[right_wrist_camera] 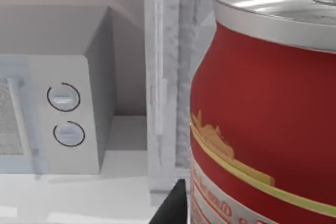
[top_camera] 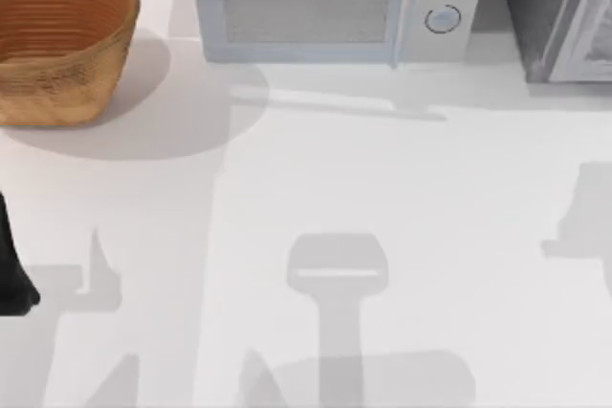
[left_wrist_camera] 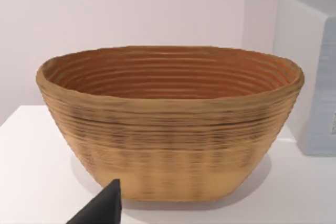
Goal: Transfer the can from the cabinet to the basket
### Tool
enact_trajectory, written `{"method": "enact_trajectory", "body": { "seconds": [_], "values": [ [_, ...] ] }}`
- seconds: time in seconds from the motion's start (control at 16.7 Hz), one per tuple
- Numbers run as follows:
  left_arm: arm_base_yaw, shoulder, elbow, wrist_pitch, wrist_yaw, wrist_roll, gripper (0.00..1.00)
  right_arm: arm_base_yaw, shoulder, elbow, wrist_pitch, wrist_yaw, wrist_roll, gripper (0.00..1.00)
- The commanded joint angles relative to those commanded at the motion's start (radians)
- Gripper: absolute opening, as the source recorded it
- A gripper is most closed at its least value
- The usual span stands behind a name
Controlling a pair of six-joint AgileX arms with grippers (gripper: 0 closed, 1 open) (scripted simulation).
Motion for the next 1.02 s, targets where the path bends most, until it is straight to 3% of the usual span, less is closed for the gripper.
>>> {"method": "enact_trajectory", "body": {
  "seconds": [0.24, 0.42, 1.02],
  "values": [
    [0.0, 0.0, 0.0, 0.0, 0.0, 0.0, 1.0, -0.045, -0.243, -0.319, 0.121, -0.049, -0.002, 0.0],
    [0.0, 0.0, 0.0, 0.0, 0.0, 0.0, 1.0, -0.067, -0.361, -0.448, 0.178, -0.072, -0.003, 0.0],
    [0.0, 0.0, 0.0, 0.0, 0.0, 0.0, 1.0, -0.064, -0.363, -0.47, 0.209, -0.067, -0.001, 0.0]
  ]
}}
